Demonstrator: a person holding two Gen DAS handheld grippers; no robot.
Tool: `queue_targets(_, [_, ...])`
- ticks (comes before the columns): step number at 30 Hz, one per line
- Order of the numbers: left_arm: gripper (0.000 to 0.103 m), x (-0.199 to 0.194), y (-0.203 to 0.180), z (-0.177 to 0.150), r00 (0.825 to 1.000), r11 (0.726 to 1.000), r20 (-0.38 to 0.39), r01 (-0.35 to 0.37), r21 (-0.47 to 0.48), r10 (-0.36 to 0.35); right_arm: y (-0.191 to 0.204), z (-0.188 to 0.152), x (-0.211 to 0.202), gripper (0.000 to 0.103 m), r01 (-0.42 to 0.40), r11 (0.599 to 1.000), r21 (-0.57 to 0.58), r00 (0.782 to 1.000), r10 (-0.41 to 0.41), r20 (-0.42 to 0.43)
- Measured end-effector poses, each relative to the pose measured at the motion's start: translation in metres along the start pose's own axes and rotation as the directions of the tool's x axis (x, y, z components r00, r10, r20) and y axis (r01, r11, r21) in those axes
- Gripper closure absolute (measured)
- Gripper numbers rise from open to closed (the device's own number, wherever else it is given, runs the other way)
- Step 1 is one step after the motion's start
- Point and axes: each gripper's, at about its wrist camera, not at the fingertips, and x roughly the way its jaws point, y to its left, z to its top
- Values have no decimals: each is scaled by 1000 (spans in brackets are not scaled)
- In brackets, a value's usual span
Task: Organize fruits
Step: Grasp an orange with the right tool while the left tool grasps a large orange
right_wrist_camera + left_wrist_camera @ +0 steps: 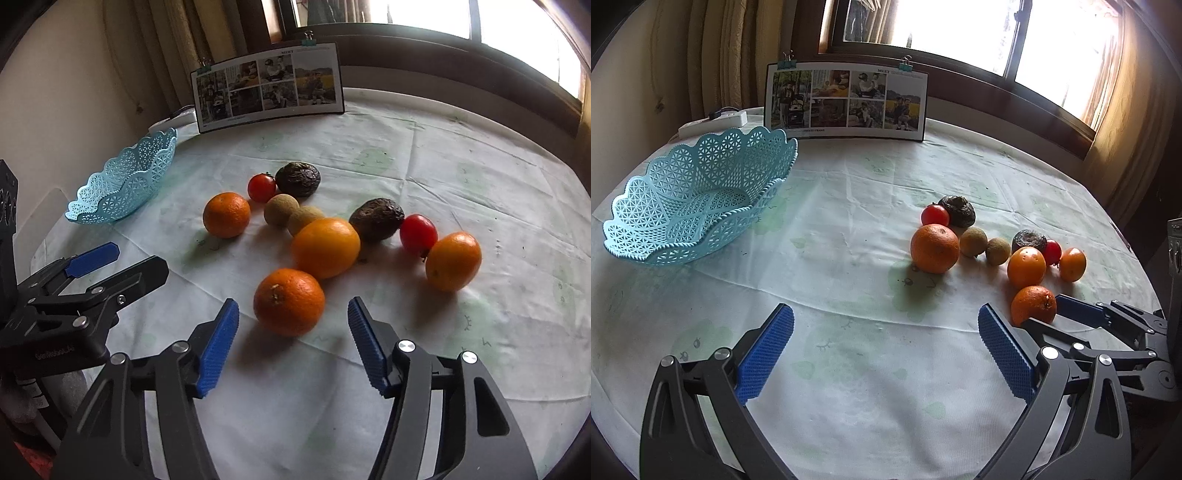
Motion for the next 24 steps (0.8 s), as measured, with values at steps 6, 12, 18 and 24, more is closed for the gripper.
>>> queue_targets(6, [2, 2, 5, 0, 1000, 1000, -15, -3, -21, 3, 4, 5, 10, 57, 5, 1000, -11, 1000, -5, -11])
queue_targets(12, [2, 9, 8, 2, 998, 999, -51, -39, -30, 37, -2, 2, 10, 63, 6, 1000, -6, 1000, -6, -12])
queue_targets(18, [2, 11, -2, 12, 996, 996, -37, -82, 26, 83, -20, -1, -2, 63, 8, 999, 31, 1000, -9, 23])
queue_targets(24, [2, 25, -23, 27, 997, 994, -38, -57, 97, 61, -40, -2, -13, 63, 4, 997, 80, 998, -9, 66])
